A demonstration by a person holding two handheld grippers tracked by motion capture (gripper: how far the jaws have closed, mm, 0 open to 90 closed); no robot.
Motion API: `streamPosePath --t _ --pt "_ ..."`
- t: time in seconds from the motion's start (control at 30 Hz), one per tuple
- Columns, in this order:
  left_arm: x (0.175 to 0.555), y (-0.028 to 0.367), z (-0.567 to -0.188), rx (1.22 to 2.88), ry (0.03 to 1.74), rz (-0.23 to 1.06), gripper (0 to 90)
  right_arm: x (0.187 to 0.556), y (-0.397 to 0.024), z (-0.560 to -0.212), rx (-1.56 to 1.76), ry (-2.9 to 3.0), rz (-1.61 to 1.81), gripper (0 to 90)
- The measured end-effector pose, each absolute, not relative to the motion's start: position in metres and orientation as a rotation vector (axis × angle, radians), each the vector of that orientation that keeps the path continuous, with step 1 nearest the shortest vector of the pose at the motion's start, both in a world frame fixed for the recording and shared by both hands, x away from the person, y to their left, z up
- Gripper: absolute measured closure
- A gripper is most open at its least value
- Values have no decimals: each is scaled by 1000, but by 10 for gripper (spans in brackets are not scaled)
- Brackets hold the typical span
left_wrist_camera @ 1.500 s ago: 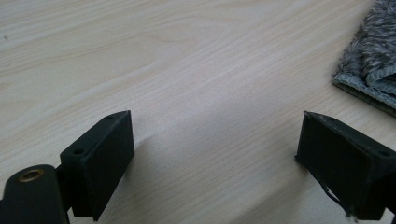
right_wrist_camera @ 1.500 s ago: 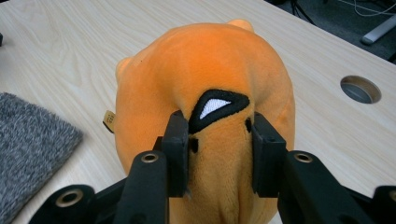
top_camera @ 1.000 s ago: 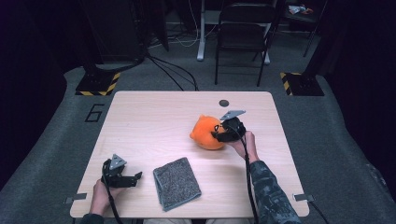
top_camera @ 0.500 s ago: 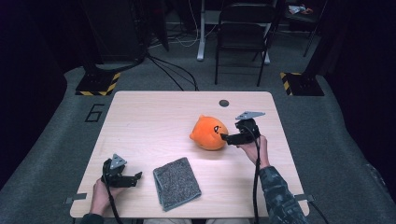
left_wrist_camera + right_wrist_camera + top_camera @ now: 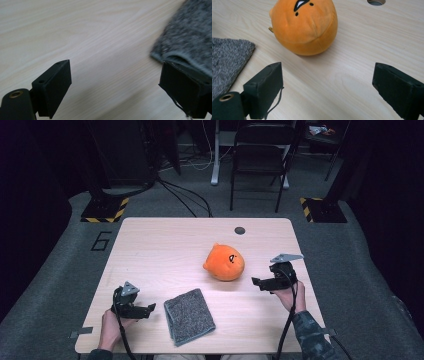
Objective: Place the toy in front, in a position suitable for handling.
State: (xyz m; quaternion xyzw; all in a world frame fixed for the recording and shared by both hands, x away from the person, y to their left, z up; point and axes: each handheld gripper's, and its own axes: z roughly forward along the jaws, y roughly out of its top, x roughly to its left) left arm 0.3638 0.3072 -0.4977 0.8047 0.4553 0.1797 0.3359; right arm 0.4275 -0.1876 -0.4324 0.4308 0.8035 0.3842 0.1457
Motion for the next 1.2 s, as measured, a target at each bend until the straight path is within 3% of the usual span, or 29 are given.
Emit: streamPosePath --t 0.4,0.73,0.9,1.07,1.2 --pt "348 252 -481 2059 1028 373 104 391 -216 -442 1299 2328 1040 80" --pt "345 192 -496 2294 973 339 114 389 -217 -451 1316 2333 1008 88" --pt "344 188 -508 2351 956 338 145 387 -215 -452 1319 2340 1005 93" --pt "343 190 -510 2359 906 330 253 383 -216 -459 1337 2358 999 107" --pt "343 193 -508 2337 908 342 480 385 -216 -460 1330 2371 997 122"
